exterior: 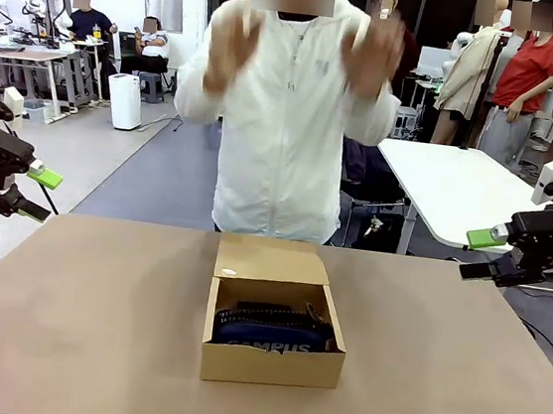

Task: Pack the items into the box.
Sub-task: Close the Mailer Box.

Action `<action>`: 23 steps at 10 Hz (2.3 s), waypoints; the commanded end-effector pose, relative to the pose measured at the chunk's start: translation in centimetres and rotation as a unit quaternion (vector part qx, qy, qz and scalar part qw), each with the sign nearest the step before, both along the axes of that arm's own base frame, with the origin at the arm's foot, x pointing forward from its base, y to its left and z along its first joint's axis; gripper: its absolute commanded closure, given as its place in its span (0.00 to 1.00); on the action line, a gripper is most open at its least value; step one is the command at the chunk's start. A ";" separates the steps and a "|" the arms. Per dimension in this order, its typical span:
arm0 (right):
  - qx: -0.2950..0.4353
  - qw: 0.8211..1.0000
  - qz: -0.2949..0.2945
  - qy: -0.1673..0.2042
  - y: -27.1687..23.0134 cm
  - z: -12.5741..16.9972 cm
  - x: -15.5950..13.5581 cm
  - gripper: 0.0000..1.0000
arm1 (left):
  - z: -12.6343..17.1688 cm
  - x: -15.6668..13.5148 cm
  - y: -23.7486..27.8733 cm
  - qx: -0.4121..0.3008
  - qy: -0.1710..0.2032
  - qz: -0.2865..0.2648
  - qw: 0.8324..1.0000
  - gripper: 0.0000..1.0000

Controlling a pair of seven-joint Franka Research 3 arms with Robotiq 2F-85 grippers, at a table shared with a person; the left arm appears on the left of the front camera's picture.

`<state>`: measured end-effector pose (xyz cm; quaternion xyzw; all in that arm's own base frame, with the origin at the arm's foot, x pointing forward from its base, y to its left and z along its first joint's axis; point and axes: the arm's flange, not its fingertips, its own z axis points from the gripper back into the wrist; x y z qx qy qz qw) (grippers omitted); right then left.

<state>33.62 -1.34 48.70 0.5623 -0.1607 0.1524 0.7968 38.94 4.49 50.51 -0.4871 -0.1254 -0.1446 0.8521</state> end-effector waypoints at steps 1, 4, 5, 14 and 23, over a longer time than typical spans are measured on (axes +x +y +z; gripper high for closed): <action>0.003 1.000 0.006 -0.004 -0.2 0.2 0.2 0.00 | 0.1 -0.1 0.3 0.000 -0.003 -0.007 1.000 0.00; 0.003 1.000 0.006 -0.004 -0.2 0.2 0.2 0.00 | 0.1 -0.1 0.3 0.000 -0.003 -0.007 1.000 0.00; 0.003 1.000 0.006 -0.004 -0.2 0.2 0.2 0.00 | 0.1 -0.1 0.3 0.000 -0.003 -0.007 1.000 0.00; -0.313 0.937 -0.123 0.093 12.1 -5.7 12.8 0.00 | -7.3 11.3 -10.7 0.179 0.091 0.126 0.971 0.00; -0.247 0.958 -0.093 0.113 13.2 -11.1 19.4 0.00 | -15.4 17.0 -14.6 0.104 0.166 0.151 0.969 0.00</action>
